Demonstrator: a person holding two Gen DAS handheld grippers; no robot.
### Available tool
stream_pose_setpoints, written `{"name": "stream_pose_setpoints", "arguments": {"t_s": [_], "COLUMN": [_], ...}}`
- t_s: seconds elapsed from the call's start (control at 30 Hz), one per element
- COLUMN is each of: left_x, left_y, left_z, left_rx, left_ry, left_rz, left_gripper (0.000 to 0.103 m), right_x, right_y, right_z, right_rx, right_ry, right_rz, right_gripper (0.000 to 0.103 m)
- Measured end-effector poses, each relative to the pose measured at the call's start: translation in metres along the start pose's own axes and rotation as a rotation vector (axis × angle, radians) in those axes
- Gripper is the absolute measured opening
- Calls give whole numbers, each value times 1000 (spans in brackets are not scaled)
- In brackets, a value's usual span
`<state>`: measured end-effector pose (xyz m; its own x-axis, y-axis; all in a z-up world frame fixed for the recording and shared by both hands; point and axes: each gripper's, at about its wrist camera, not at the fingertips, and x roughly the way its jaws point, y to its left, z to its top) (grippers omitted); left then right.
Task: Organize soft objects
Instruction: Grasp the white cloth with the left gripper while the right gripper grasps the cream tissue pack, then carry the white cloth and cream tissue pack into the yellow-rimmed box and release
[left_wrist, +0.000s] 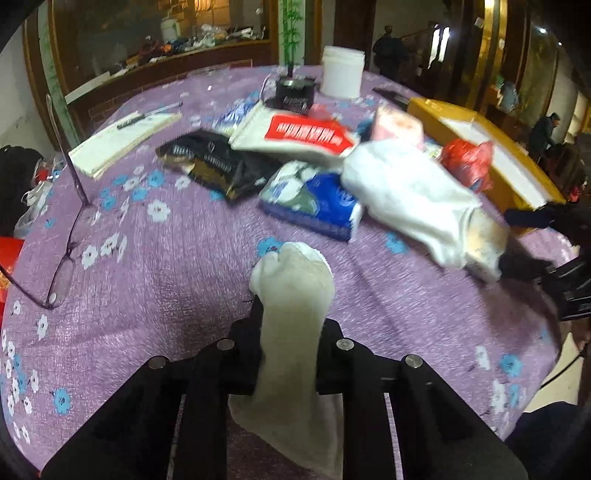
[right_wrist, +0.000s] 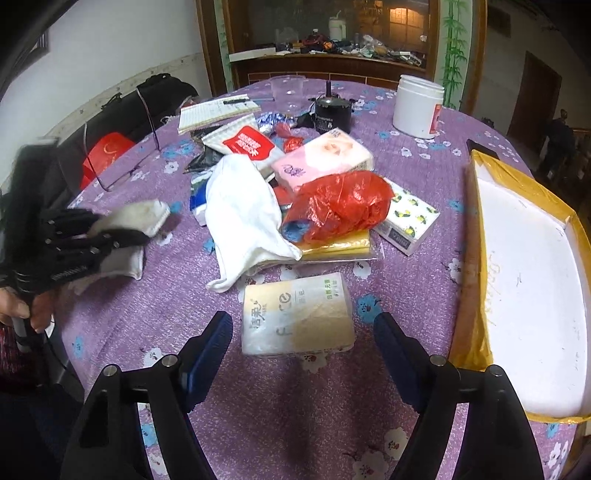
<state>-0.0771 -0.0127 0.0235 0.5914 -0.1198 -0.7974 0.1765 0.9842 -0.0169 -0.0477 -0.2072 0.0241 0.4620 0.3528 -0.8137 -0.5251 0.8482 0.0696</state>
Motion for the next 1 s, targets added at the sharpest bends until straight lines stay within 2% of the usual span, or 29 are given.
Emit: {"name": "stream_pose_setpoints", "arguments": {"t_s": [0.17, 0.2, 0.27, 0.47, 0.77, 1.0], "left_x": [-10, -12, -13, -17, -34, -38], "left_y": [-3, -5, -8, -14, -43, -79], "left_z": [8, 9, 11, 20, 48, 74], "left_rx": [2, 6, 7, 9, 68, 128], "left_ry": [-28, -37, -42, -62, -120, -141], "left_rz": [-36, -40, -52, -80, -141, -185], "left_gripper": [17, 17, 17, 17, 17, 17], "right_x": [14, 17, 23, 0, -53, -73], "right_y": [6, 7, 9, 9, -25, -54], "right_z": [-1, -2, -3, -5, 8, 10], "right_rx": [-24, -29, -38, -56, 43, 136], "right_ry": [21, 24, 38, -5, -137, -192], "right_rz": [-10, -10, -13, -6, -14, -27], "right_gripper": [81, 78, 64, 64, 65, 65]}}
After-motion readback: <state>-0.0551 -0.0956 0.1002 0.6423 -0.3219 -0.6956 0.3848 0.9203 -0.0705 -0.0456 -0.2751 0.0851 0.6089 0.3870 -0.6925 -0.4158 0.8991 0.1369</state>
